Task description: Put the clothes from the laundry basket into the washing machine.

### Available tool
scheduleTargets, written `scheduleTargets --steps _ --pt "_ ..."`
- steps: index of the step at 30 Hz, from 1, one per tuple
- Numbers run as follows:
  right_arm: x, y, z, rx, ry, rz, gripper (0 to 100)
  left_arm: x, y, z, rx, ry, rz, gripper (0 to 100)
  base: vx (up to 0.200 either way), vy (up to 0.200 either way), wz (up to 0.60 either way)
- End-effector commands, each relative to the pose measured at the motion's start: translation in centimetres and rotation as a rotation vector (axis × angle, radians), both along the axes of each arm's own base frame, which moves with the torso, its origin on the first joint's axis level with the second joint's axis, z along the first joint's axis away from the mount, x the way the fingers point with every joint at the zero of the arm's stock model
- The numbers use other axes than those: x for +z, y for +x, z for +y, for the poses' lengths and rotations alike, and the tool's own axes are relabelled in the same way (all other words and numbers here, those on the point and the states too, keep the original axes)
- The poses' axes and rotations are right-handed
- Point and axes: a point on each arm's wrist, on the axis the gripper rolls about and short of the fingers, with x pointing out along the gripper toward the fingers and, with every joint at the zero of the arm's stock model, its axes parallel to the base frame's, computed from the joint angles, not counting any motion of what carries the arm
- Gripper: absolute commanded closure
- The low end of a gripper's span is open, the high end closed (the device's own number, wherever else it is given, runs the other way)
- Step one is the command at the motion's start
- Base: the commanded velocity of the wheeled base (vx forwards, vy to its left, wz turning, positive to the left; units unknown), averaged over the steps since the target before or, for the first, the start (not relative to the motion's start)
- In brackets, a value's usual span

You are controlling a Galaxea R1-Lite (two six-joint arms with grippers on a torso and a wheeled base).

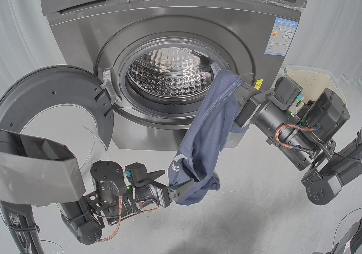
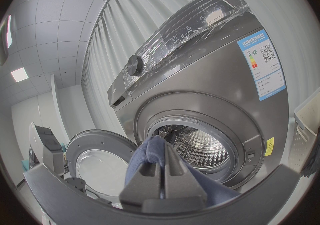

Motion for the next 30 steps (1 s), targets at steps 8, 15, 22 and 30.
scheduleTargets --steps 8,15,22,30 --pt "1.2 0.4 0.8 0.010 0.025 -0.027 100 -5.0 2.3 -1.1 0.003 0.095 0.051 0 0.000 0.000 0.00" --pt "1.2 0.2 1.0 0.019 0.026 -0.026 100 -5.8 3.7 -2.1 0.000 0.078 0.030 0 0.000 0.000 0.00" --pt "0.9 0.3 1.2 0.023 0.020 -0.019 100 -7.4 5.6 -3.3 0.009 0.068 0.006 0 0.000 0.000 0.00" --pt "1.0 -0.1 1.5 0.030 0.023 -0.017 100 -8.0 8.0 -3.8 0.043 0.034 -0.033 0 0.000 0.000 0.00"
